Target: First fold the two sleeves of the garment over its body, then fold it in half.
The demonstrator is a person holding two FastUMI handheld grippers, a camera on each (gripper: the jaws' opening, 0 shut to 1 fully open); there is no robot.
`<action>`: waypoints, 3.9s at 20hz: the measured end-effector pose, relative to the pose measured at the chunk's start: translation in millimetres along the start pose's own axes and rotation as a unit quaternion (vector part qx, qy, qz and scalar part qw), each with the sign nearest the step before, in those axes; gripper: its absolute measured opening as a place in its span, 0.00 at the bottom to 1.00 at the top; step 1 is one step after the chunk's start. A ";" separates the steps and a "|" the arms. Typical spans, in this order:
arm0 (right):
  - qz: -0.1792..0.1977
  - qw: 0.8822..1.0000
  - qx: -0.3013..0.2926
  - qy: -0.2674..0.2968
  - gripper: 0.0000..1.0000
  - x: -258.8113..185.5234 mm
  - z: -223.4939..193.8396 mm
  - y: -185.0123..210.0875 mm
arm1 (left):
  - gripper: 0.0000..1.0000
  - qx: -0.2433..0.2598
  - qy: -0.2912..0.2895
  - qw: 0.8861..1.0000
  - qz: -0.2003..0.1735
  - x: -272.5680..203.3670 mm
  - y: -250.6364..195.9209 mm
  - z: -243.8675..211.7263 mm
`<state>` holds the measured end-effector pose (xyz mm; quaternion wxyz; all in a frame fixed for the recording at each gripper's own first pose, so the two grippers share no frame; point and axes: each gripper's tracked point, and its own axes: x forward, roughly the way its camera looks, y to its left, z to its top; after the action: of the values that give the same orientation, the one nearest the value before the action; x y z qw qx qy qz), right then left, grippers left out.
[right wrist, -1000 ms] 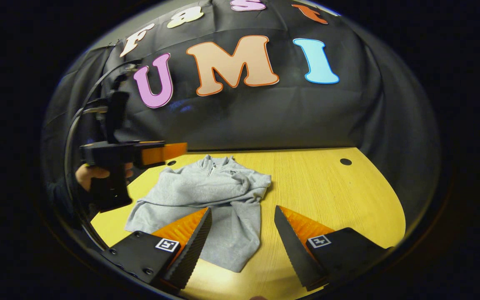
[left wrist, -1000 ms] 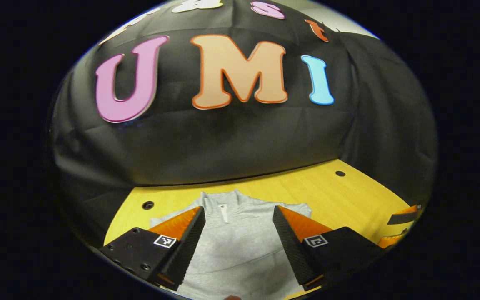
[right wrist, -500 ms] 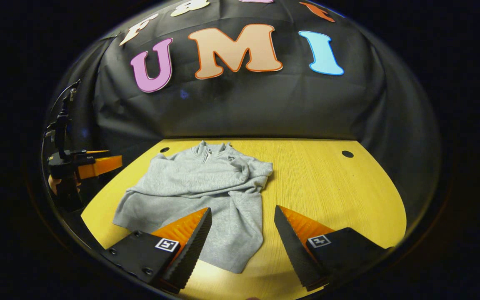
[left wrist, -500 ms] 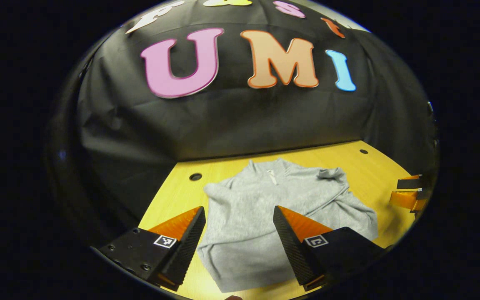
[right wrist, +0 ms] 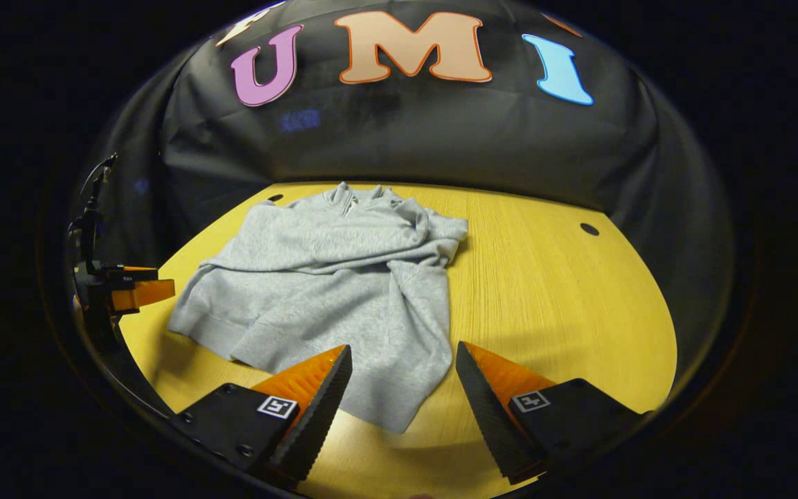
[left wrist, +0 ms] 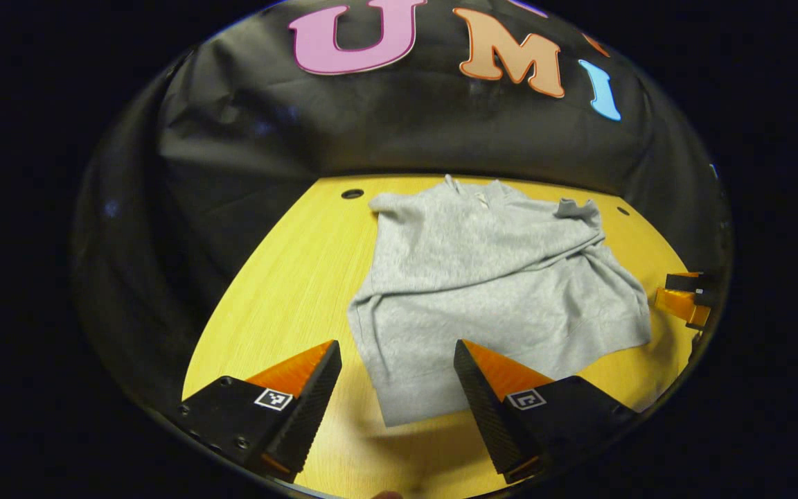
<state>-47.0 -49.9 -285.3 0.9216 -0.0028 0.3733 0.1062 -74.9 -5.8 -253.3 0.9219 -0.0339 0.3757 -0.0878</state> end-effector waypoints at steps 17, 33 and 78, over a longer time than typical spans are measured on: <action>-0.031 0.996 0.032 0.077 1.00 25.3 -56.2 -1.3 | 0.95 -0.039 0.042 0.998 -0.001 30.6 -8.1 -38.6; 0.028 0.979 0.123 0.159 0.10 23.3 -55.8 10.5 | 0.00 -0.024 0.052 0.998 -0.031 37.7 -27.2 -31.0; 0.063 0.964 0.235 0.105 0.15 130.9 139.4 -7.8 | 0.00 -0.162 0.132 0.975 -0.074 134.7 -7.9 138.6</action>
<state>141.8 -20.3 -275.6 0.8432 0.2264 0.4822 0.0721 115.5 -39.3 -245.7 0.8376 -0.1984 0.4995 -0.0976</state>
